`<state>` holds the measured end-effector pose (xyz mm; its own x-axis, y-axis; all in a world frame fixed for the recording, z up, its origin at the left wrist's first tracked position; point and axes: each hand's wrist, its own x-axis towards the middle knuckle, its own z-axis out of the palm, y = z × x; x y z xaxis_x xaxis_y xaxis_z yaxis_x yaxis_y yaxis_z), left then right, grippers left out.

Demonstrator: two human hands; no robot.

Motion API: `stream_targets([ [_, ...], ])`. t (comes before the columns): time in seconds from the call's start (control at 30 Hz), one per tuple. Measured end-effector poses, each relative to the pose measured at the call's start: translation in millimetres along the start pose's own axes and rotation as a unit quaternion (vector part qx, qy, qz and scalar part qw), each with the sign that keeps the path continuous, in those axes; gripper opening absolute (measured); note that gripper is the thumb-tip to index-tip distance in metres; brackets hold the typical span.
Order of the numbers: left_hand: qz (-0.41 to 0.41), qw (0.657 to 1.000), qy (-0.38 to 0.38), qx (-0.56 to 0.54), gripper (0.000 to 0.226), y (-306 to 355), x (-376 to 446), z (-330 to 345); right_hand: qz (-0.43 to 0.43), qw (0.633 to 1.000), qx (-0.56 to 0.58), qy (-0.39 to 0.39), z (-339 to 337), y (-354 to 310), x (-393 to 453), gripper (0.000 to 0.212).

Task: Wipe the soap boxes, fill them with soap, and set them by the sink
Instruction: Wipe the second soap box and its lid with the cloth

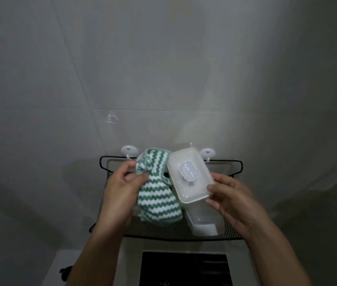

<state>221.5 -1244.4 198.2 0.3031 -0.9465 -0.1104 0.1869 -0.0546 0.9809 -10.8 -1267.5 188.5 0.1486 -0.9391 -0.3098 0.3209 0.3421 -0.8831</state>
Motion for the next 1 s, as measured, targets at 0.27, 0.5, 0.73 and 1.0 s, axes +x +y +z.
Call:
stream_targets([
  [0.27, 0.222, 0.934, 0.020, 0.278, 0.033, 55.3, 17.8, 0.9, 0.030, 0.994, 0.042, -0.095, 26.0, -15.9, 7.0, 0.037],
  [0.5, 0.284, 0.859, -0.053, 0.422, 0.030, 58.6, 14.5, 7.6, -0.005, 0.994, 0.073, -0.079, 45.1, -25.4, 20.2, 0.031],
  [0.73, 0.345, 0.840, -0.045, 0.417, 0.019, 46.4, -10.0, 8.6, -0.029, 0.992, 0.096, -0.076, 51.8, -26.7, 26.7, 0.066],
  [1.0, 0.336, 0.870, 0.020, 0.359, 0.018, 48.0, 13.0, -3.9, -0.027, 0.990, 0.041, -0.128, 51.9, -24.7, 23.6, 0.061],
])
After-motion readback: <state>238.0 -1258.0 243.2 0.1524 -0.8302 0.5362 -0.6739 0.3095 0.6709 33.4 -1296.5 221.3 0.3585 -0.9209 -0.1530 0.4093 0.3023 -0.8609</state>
